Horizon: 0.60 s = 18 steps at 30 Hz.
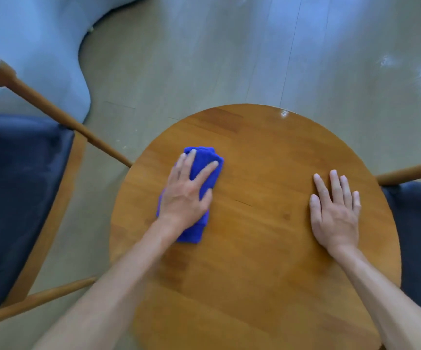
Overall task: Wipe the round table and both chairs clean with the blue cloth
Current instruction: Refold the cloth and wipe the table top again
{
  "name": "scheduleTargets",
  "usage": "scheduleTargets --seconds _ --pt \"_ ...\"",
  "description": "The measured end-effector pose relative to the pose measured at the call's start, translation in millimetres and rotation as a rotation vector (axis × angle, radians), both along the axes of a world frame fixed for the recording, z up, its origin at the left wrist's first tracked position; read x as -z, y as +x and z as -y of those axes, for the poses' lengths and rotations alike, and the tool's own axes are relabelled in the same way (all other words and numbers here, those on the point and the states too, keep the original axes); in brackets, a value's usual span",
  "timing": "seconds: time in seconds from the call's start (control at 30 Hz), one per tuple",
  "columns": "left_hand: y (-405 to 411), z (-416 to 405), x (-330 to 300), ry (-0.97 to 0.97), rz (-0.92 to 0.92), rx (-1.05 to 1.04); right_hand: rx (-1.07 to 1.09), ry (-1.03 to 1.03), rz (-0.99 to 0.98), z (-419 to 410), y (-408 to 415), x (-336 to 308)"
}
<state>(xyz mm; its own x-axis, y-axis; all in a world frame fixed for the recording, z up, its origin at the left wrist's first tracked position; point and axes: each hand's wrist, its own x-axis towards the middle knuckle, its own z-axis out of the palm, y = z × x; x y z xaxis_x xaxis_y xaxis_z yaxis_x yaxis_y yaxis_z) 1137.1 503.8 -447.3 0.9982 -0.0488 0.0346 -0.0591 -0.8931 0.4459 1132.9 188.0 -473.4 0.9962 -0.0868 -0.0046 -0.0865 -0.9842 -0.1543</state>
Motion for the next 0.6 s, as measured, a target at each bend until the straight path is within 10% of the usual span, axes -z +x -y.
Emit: scheduleTargets --seconds 0.27,0.6 --pt "-63 -75 2 0.015 -0.002 -0.359 0.029 -0.014 -0.076 -8 0 -7" --pt "-97 166 1 -0.041 0.072 0.378 0.098 0.469 0.039 12 5 -10"
